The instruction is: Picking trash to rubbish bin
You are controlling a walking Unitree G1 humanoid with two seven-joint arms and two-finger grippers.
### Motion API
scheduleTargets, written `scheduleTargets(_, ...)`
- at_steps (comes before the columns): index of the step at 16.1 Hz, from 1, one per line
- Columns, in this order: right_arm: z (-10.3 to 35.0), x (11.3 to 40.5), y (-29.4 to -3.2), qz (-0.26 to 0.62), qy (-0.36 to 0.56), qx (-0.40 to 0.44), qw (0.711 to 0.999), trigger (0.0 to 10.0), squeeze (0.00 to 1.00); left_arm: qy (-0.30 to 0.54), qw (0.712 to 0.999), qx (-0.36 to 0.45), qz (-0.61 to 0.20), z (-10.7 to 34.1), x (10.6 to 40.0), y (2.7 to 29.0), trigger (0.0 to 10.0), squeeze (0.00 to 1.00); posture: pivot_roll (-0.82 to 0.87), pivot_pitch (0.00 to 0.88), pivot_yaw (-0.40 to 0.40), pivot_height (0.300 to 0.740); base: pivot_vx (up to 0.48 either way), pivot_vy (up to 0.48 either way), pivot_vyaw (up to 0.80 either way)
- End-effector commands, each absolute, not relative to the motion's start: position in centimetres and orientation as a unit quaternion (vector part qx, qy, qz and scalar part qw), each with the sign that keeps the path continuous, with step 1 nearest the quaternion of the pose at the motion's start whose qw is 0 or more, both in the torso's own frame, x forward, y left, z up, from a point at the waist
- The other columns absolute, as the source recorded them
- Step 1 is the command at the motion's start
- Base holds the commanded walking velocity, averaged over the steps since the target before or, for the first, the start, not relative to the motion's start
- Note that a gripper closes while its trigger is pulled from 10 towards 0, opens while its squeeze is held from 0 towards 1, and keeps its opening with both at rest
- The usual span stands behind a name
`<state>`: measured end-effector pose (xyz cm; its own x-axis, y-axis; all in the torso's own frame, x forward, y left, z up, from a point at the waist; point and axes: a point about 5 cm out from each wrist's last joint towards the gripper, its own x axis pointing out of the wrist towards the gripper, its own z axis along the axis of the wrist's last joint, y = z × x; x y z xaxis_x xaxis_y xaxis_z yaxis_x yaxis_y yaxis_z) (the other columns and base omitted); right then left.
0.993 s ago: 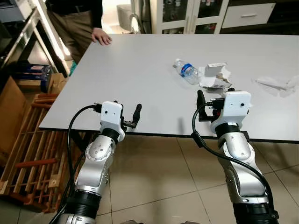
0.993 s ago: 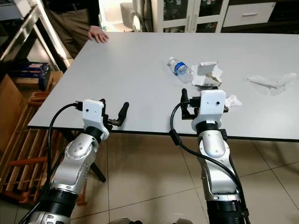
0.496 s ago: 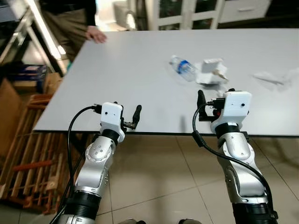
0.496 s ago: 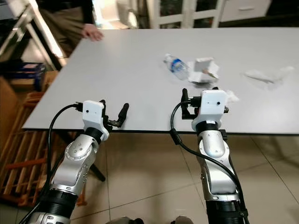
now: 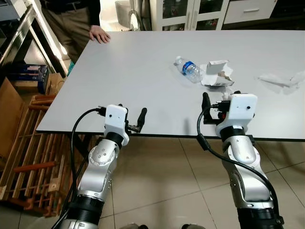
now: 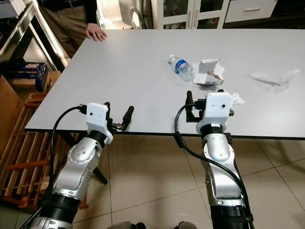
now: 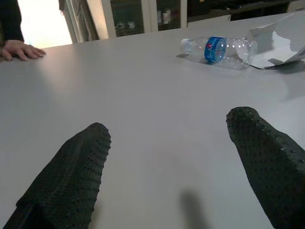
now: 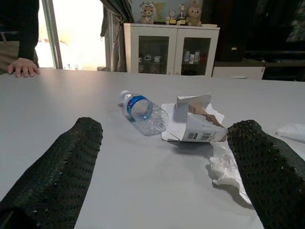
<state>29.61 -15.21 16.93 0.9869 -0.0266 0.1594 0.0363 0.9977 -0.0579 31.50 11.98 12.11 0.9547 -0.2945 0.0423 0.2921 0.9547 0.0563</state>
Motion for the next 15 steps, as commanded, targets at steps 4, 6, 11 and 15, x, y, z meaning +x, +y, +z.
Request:
scheduleTargets(4,17.33,29.49,-15.28,-0.018,-0.088,-0.036,0.995,10.0,0.0,-0.031,0.987,0.031,-0.155,12.22,31.49,11.84,10.0,0.0,-0.11,0.097,0.081,0.74,0.47,0.0,0.0)
scheduleTargets(6,17.3,29.5,-15.27,-0.017,-0.087,-0.037,0.995,10.0,0.0,-0.03,0.987,0.031,-0.156,12.19,31.49,11.81,10.0,0.0,-0.11,0.098,0.079,0.74,0.48,0.0,0.0)
scheduleTargets(11,17.19,29.5,-15.1,-0.011,-0.084,-0.039,0.996,10.0,0.0,-0.026,0.987,0.03,-0.156,12.04,31.43,11.75,10.0,0.0,-0.11,0.099,0.078,0.74,0.47,0.0,0.0)
scheduleTargets(15,17.09,29.5,-14.89,-0.006,-0.081,-0.041,0.996,10.0,0.0,-0.026,0.987,0.027,-0.157,11.91,31.34,11.77,10.0,0.0,-0.11,0.1,0.079,0.74,0.0,0.0,0.0)
